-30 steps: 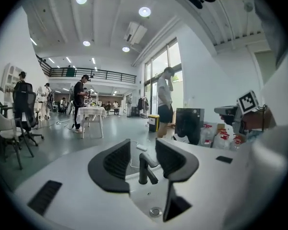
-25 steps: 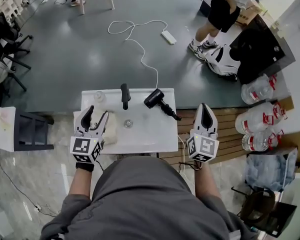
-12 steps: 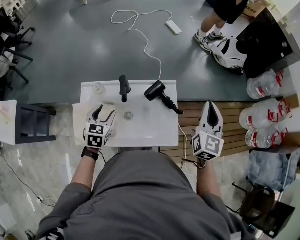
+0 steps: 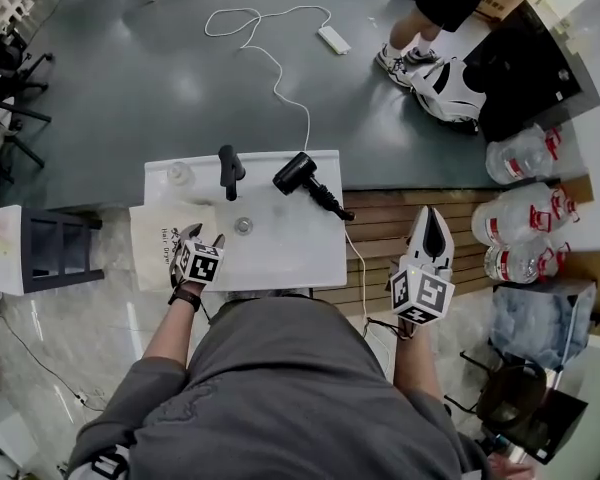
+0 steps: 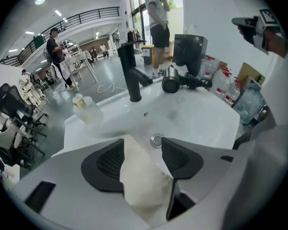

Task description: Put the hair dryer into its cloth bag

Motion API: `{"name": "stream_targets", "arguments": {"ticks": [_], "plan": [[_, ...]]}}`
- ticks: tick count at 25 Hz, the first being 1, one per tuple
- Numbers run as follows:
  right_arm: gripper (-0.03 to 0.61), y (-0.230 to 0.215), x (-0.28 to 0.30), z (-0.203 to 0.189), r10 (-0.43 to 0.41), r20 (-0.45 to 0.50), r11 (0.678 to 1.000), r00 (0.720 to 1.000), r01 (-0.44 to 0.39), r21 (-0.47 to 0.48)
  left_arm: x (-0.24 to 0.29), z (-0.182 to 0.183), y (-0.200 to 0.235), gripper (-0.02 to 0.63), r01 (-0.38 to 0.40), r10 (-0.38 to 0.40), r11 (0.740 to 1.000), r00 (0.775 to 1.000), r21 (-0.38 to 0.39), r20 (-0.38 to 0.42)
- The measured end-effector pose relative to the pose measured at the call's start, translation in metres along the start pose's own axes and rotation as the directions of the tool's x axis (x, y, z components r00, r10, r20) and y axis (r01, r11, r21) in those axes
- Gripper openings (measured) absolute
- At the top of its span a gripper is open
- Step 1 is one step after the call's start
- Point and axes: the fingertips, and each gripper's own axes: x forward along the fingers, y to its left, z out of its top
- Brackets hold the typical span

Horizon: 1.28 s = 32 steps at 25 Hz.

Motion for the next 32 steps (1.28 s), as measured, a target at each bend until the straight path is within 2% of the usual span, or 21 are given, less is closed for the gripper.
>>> {"name": "stream_targets", "arguments": {"ticks": [3,7,9,12,14,15,17,18,22,27,32], "plan": [[0.002,-0.01,-0.002,-0.002,-0.018,-0.009,1.0,1.0,0.018,-0.008,0.019,-0.018,-0.001,0.25,-0.018,0.021,0.999,0.996,0.032,-0.084],[0.002,-0.022,-0.003,-0.005,-0.037,-0.017,0.999,0.999,0.036,-0.016,0.039,-0.04,-0.002,0.258,-0.027,0.04,0.997,0.98,0.069,-0.195],[0.002,-0.026,-0.002,-0.008,-0.042,-0.021,0.999,0.999,0.041,-0.018,0.048,-0.053,-0.005,0.262,-0.022,0.045,0.996,0.964,0.09,-0.261],[0.002,-0.029,-0.001,-0.009,-0.045,-0.026,0.999,0.999,0.044,-0.02,0.057,-0.074,-0.01,0.256,-0.007,0.051,0.993,0.929,0.12,-0.367],[0.002,-0.029,0.0,-0.009,-0.046,-0.031,0.999,0.998,0.045,-0.021,0.058,-0.081,-0.009,0.194,-0.018,0.063,0.993,0.916,0.115,-0.396],[0.002,-0.03,0.001,-0.01,-0.046,-0.033,0.999,0.998,0.045,-0.021,0.058,-0.081,-0.007,0.161,-0.03,0.071,0.994,0.916,0.108,-0.394],[0.002,-0.029,0.004,-0.011,-0.044,-0.037,0.999,0.998,0.043,-0.022,0.056,-0.081,-0.001,0.055,-0.053,0.082,0.995,0.922,0.085,-0.379],[0.002,-0.029,0.005,-0.012,-0.043,-0.039,0.999,0.998,0.042,-0.022,0.055,-0.081,0.002,0.027,-0.056,0.078,0.996,0.925,0.07,-0.371],[0.002,-0.024,0.01,-0.013,-0.03,-0.041,0.999,0.999,0.03,-0.016,0.048,-0.077,0.01,0.018,-0.046,0.039,0.999,0.947,-0.013,-0.318],[0.002,-0.013,0.016,-0.01,-0.011,-0.03,1.0,0.999,0.011,-0.009,0.021,-0.051,0.017,0.017,0.001,-0.025,0.989,0.986,-0.146,-0.165],[0.002,0.003,0.023,-0.005,0.02,-0.011,1.0,1.0,-0.02,0.002,-0.021,-0.021,0.03,0.017,0.033,-0.041,0.975,0.999,-0.22,-0.03]]}}
